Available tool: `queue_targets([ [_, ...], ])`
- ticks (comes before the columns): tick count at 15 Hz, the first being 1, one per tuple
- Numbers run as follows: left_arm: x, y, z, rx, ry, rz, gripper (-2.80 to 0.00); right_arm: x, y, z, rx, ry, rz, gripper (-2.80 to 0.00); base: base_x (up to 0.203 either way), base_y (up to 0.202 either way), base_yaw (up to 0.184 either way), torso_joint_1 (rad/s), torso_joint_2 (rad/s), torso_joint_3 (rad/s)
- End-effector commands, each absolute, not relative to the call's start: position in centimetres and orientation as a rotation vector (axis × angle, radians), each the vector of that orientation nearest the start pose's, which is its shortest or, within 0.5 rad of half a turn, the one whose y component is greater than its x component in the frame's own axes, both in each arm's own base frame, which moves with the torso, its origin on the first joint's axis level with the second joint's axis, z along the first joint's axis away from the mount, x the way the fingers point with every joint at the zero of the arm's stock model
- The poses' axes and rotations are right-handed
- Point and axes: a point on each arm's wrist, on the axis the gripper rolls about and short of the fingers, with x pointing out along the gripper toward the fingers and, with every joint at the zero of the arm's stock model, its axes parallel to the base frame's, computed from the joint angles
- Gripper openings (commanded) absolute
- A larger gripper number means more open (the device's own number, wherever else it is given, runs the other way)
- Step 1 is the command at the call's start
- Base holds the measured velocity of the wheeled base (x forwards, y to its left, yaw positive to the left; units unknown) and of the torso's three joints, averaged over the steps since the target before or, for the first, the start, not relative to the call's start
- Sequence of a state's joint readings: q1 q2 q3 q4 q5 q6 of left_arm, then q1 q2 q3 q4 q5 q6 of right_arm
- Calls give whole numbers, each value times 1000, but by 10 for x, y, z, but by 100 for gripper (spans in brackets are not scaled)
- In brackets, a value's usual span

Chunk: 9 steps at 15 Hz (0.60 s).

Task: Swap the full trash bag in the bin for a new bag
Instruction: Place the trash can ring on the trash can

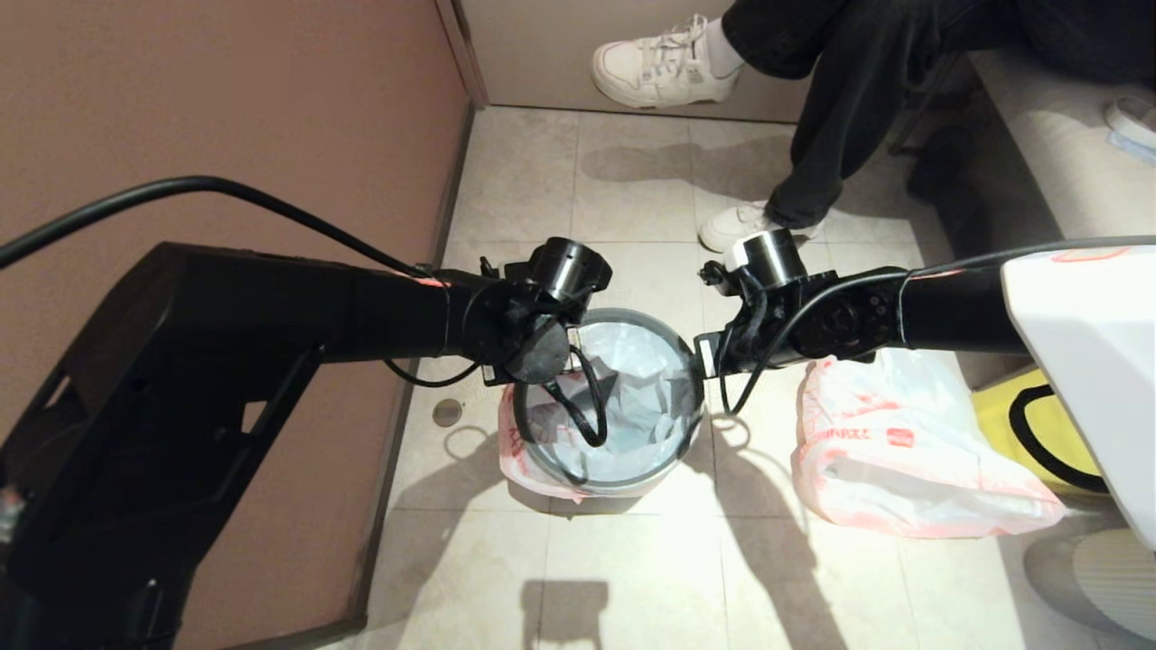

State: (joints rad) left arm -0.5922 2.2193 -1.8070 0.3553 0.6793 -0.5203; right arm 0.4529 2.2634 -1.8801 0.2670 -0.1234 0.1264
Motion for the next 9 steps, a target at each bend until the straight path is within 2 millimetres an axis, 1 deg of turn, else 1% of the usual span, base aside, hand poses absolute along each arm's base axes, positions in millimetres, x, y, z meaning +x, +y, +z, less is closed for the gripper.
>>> queue_targets([
  [1,377,-232,168,-44,576,252,-280,415,201,177,-63,638,281,-280,0,0,0,0,0,0],
  [3,382,-228,158,-17,613,275,-280,415,201,177,-61,639,282,-280,0,0,0,0,0,0],
  [6,387,-231,147,-11,645,292,-280,415,203,173,-43,656,278,-280,0,0,0,0,0,0],
  [9,389,-230,143,-5,652,298,-280,419,204,164,-46,671,276,-280,0,0,0,0,0,0],
])
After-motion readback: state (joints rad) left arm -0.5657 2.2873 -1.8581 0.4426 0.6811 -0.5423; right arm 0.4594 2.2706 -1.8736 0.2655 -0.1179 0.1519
